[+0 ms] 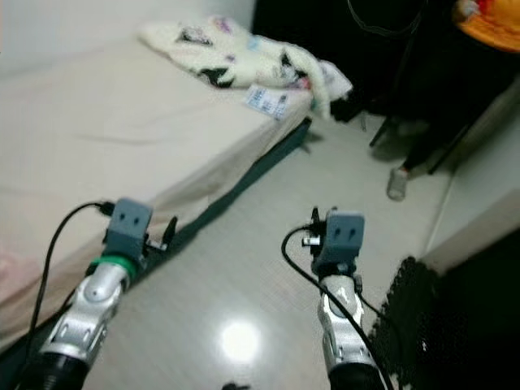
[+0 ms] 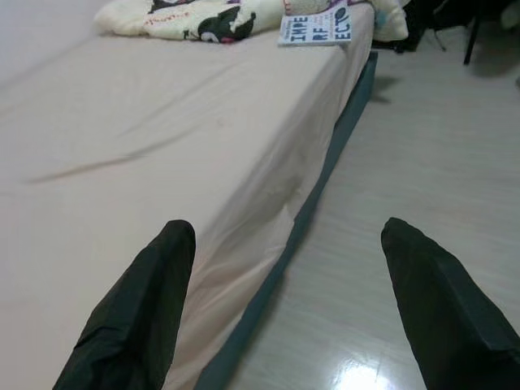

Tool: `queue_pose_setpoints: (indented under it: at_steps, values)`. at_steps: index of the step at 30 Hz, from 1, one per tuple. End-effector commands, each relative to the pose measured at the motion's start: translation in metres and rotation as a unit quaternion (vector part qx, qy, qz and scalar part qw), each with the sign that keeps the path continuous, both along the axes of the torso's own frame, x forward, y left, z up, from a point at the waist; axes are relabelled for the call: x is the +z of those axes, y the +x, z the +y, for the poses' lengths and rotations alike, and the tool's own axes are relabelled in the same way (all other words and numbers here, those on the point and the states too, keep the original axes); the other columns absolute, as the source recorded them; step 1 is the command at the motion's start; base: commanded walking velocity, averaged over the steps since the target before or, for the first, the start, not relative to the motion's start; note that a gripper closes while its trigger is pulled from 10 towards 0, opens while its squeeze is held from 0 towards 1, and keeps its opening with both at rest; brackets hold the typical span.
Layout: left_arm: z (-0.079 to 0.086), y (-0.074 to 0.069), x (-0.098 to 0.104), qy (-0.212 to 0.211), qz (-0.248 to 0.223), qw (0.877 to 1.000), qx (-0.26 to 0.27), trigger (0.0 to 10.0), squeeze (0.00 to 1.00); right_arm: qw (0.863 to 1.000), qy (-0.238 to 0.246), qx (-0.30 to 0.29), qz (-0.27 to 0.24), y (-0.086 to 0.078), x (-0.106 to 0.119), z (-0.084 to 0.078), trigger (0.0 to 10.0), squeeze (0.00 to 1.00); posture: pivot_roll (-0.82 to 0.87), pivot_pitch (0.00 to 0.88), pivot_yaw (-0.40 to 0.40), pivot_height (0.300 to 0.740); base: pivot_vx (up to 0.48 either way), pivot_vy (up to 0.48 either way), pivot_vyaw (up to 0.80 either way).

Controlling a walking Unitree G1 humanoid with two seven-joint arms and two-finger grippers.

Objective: Clean up the room

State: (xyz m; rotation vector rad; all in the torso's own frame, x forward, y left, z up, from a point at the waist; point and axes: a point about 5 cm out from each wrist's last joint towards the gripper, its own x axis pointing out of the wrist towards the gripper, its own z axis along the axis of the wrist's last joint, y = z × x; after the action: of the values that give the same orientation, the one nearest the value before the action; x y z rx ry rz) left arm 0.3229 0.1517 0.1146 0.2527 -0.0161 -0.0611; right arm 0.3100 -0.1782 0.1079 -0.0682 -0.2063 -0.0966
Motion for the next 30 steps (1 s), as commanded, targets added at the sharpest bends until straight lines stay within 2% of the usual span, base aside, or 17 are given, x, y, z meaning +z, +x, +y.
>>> queue_pose_setpoints:
  at_steps: [1,7,16,18,30]
  values:
    - [-0.0047,-0.0026,-0.0046,-0.001,0.004,1.0,-0.008,10.0,0.0,1.0,0.0,-0.011,0.005,-0.003,-0.0036,-0.0061,10.0,0.0,0.0,0.066,-0.032,0.72,0.0,0.0,-0.8]
    - [-0.005,0.0003,-0.0004,-0.005,-0.005,1.0,-0.004,10.0,0.0,1.0,-0.005,-0.003,-0.002,0.001,0.0014,-0.0049,10.0,0.0,0.01,0.077,-0.039,0.72,0.0,0.0,-0.8]
    - [-0.0061,-0.0008,-0.0027,-0.003,0.001,1.0,-0.012,10.0,0.0,1.0,-0.002,-0.011,-0.003,-0.0014,0.0002,-0.0065,10.0,0.0,0.01,0.077,-0.039,0.72,0.0,0.0,-0.8]
    - [-0.0064,0.0,-0.0026,-0.001,0.002,1.0,-0.015,10.0,0.0,1.0,0.0,-0.013,-0.004,-0.0007,0.0003,-0.0063,10.0,0.0,0.0,0.071,-0.006,0.72,0.0,0.0,-0.8]
    - [-0.0015,0.0051,0.0054,0.013,-0.005,1.0,-0.026,10.0,0.0,1.0,0.023,-0.016,-0.008,0.0043,0.001,0.002,10.0,0.0,0.01,0.065,0.031,0.72,0.0,0.0,-0.8]
